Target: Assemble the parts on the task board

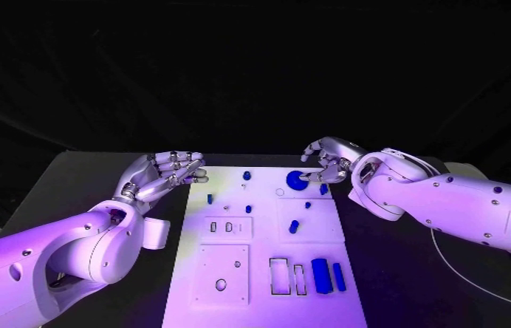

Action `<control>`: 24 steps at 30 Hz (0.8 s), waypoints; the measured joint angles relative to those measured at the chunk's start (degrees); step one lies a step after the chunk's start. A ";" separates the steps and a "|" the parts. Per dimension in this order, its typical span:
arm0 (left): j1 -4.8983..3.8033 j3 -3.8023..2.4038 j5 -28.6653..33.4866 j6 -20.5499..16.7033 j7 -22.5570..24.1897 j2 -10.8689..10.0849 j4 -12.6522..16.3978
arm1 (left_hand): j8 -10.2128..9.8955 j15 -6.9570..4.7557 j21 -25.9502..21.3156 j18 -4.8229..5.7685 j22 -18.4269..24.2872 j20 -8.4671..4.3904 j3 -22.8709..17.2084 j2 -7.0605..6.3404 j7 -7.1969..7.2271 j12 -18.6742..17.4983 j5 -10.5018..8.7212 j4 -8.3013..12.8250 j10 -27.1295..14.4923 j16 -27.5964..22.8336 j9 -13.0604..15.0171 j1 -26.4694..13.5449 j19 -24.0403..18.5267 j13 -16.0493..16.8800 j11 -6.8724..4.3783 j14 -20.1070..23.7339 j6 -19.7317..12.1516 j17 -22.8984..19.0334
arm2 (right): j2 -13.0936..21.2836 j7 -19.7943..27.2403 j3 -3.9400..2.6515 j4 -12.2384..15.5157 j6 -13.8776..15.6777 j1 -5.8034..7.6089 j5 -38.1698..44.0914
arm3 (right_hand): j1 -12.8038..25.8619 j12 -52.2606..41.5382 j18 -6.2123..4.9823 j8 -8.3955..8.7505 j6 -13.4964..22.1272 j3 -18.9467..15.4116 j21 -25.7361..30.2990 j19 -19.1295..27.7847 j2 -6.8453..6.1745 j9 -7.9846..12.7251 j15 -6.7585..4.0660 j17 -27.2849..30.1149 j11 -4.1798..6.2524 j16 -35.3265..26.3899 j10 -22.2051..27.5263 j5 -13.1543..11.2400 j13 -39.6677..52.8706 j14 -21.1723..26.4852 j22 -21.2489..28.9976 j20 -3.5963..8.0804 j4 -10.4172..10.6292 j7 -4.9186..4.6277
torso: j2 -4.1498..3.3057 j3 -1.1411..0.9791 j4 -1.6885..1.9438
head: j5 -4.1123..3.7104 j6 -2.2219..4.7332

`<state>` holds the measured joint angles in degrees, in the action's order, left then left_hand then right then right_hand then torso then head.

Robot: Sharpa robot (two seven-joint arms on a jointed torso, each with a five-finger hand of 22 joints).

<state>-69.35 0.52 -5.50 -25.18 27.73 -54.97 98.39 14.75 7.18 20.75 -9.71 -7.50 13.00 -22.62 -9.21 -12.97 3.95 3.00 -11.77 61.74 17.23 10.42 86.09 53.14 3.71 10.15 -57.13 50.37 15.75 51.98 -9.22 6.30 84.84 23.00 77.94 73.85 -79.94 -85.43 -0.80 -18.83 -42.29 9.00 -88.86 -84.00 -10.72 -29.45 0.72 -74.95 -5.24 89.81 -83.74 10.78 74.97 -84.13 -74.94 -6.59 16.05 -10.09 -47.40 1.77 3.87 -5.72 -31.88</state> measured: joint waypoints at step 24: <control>0.00 0.00 0.00 0.22 -0.14 -0.03 -0.04 | 0.00 0.00 0.00 0.00 0.02 0.00 -0.17 0.00 0.00 0.00 0.00 0.17 0.00 -0.22 0.01 0.00 0.00 0.00 0.00 0.00 0.00 0.07 | -3.35 -2.16 0.27 -3.45 -2.87 -1.45 0.77 | -0.76 -0.68 0.00 -0.28 0.16 -0.15 -0.92 0.00 0.76 0.02 0.20 0.02 0.00 0.00 0.01 0.00 -0.02 0.21 0.02 -0.41 0.15 -0.17 | -0.02 0.01 0.12 | 0.22 -0.70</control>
<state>-69.34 0.53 -5.50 -24.96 27.59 -55.00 98.36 14.75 7.18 20.75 -9.71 -7.48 13.00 -22.78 -9.21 -12.97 3.95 3.00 -11.60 61.74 17.01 10.42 86.09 53.14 3.71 10.15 -57.12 50.37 15.82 48.63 -11.38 6.57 81.39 20.13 76.49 74.63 -80.69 -86.11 -0.81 -19.12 -42.13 8.85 -89.77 -84.00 -9.96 -29.44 0.93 -74.93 -5.23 89.81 -83.74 10.77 74.95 -83.93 -74.92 -7.00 16.20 -10.26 -47.42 1.77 3.99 -5.50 -32.57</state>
